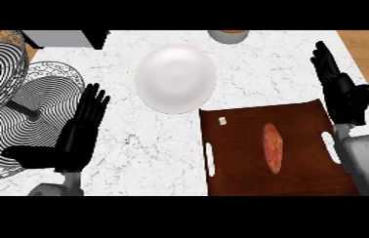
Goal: Pick the sweet potato from the tray and place it in the plate
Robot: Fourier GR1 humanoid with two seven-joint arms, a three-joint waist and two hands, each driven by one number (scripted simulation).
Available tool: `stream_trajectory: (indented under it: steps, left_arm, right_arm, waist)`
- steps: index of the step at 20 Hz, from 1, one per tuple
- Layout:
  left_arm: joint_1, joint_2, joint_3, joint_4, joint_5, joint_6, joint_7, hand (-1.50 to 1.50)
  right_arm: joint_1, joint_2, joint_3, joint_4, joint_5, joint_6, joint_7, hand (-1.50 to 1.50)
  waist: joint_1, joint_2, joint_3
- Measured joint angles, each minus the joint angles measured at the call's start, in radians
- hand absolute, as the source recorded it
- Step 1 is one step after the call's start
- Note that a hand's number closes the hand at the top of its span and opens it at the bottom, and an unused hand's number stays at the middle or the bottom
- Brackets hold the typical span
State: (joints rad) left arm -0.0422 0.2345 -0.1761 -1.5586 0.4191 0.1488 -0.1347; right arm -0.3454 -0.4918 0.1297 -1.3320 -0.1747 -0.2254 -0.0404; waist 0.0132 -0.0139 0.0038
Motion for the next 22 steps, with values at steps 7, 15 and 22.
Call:
stream_trajectory:
  steps: [7,15,22]
  left_arm:
    - [-0.104,0.141,0.027,-0.024,-0.112,0.002,0.041,0.0]
    - [-0.194,0.234,0.055,-0.003,-0.157,-0.015,0.123,0.0]
    - [-0.19,0.237,0.076,-0.031,-0.175,-0.032,0.17,0.0]
  right_arm:
    - [-0.083,0.105,0.197,-0.044,0.058,0.117,-0.019,1.5]
    - [0.052,0.272,0.39,0.022,0.333,-0.171,-0.018,-1.5]
    - [0.199,0.32,0.343,-0.093,0.296,-0.241,-0.189,-1.5]
  waist:
    - [0.024,0.01,-0.007]
    - [-0.009,0.015,-0.004]
    - [-0.017,0.013,-0.003]
